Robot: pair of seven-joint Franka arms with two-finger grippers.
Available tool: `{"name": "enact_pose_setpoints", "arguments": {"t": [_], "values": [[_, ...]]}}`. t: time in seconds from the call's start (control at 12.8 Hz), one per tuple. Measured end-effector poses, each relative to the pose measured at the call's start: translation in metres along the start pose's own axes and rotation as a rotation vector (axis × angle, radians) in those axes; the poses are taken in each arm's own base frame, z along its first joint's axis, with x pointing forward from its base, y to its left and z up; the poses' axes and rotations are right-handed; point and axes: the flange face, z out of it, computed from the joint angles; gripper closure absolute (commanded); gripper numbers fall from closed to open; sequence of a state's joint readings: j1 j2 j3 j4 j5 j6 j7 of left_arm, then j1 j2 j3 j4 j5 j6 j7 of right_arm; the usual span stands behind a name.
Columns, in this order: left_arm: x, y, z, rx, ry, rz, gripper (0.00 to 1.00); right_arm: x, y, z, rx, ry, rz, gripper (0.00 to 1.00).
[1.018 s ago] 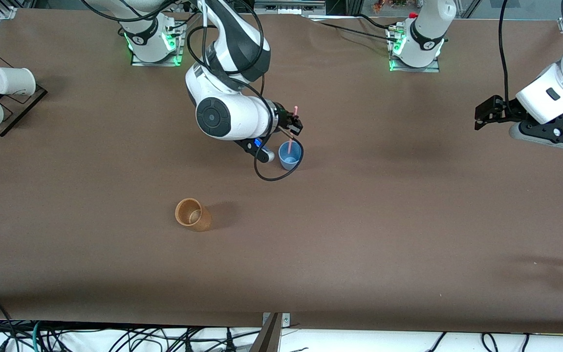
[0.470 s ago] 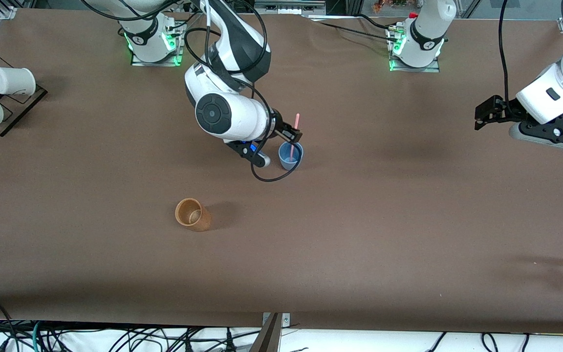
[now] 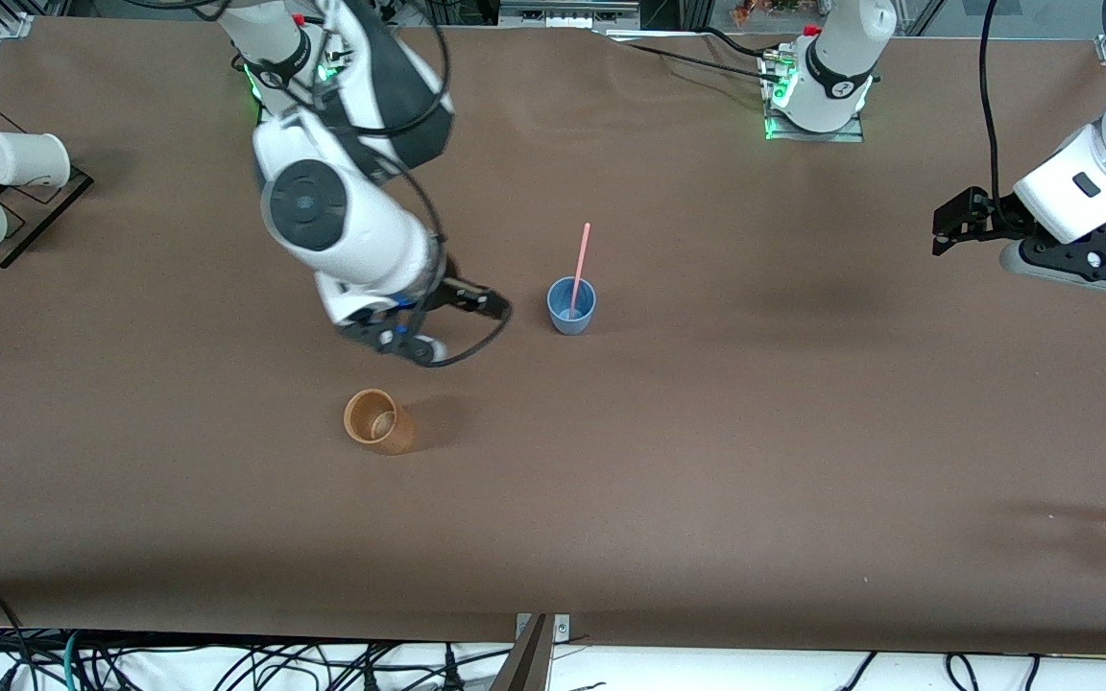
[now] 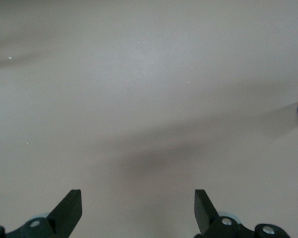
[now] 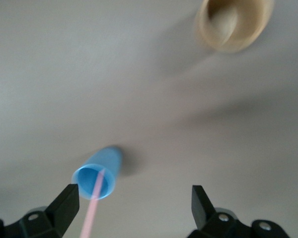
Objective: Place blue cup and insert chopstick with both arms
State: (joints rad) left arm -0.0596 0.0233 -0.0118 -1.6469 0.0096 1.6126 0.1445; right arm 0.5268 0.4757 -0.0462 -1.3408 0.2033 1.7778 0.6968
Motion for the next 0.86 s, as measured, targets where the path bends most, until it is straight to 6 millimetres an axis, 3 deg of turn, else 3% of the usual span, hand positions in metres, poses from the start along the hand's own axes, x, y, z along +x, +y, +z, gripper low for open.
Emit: {"name": "enact_pose_setpoints", "arguments": {"t": [0.24, 0.55, 0.71, 0.86], "values": [[0.0, 0.0, 0.0, 0.0, 0.0, 0.001, 0.0, 0.032, 0.072, -0.038, -0.076, 0.065, -0.196, 0.0], [0.0, 0.001, 0.0, 0.0, 0.0, 0.002, 0.0, 0.048, 0.169, -0.101, -0.156, 0.075, -0.415, 0.0], [0.0, 0.001, 0.0, 0.0, 0.0, 0.003, 0.0, 0.041, 0.198, -0.115, -0.173, 0.08, -0.452, 0.0], [0.0, 0.002, 0.0, 0.0, 0.0, 0.003, 0.0, 0.025, 0.204, -0.126, -0.173, 0.088, -0.465, 0.0]]}}
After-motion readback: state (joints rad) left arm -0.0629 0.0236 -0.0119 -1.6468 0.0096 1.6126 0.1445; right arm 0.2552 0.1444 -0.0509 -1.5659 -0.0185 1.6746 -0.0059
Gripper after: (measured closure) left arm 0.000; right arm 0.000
